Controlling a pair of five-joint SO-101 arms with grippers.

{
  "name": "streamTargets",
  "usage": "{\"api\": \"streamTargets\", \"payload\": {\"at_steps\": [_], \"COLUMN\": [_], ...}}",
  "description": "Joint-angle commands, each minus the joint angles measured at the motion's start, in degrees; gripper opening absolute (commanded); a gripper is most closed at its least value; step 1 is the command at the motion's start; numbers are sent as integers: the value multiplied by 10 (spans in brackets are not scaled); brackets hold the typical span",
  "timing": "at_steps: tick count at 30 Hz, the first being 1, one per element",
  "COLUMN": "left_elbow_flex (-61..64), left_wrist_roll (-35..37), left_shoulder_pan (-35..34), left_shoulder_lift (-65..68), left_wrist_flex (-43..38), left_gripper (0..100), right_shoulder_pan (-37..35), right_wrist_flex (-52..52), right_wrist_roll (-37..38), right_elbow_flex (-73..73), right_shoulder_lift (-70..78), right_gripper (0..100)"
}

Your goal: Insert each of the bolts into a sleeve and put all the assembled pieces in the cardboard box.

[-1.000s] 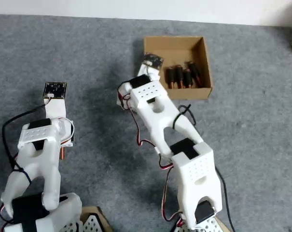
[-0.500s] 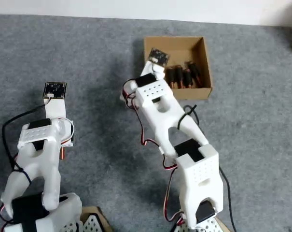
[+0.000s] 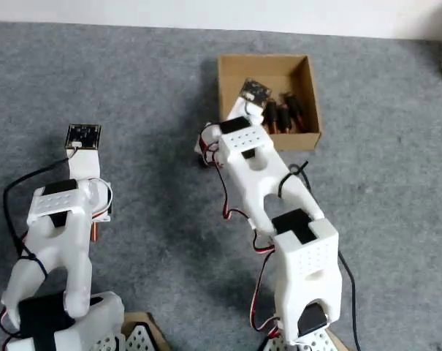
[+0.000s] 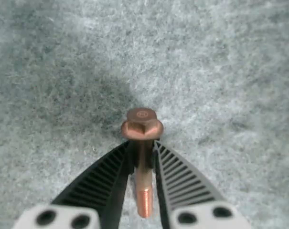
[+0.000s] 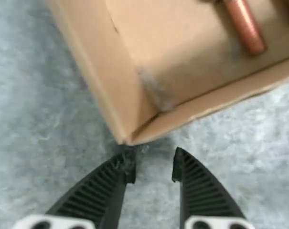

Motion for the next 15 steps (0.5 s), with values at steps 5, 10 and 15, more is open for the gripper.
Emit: {"api": "streamTargets", "payload": {"at_steps": [5, 10, 15], "left_elbow_flex": [-1, -1, -1], "left_wrist_roll": [1, 1, 1], "left_shoulder_pan": [-1, -1, -1], "left_shoulder_lift": [-23, -23, -23], "left_wrist_flex": [-10, -10, -10], "left_gripper": [5, 5, 5], "right_shoulder_pan": [-27, -51, -52], "right_wrist_flex": [-55, -55, -58], "right_wrist_roll": [2, 6, 4], "right_elbow_flex": [45, 48, 48], "right_shoulder_lift": [-34, -34, -32], "right_gripper": [134, 134, 134]}}
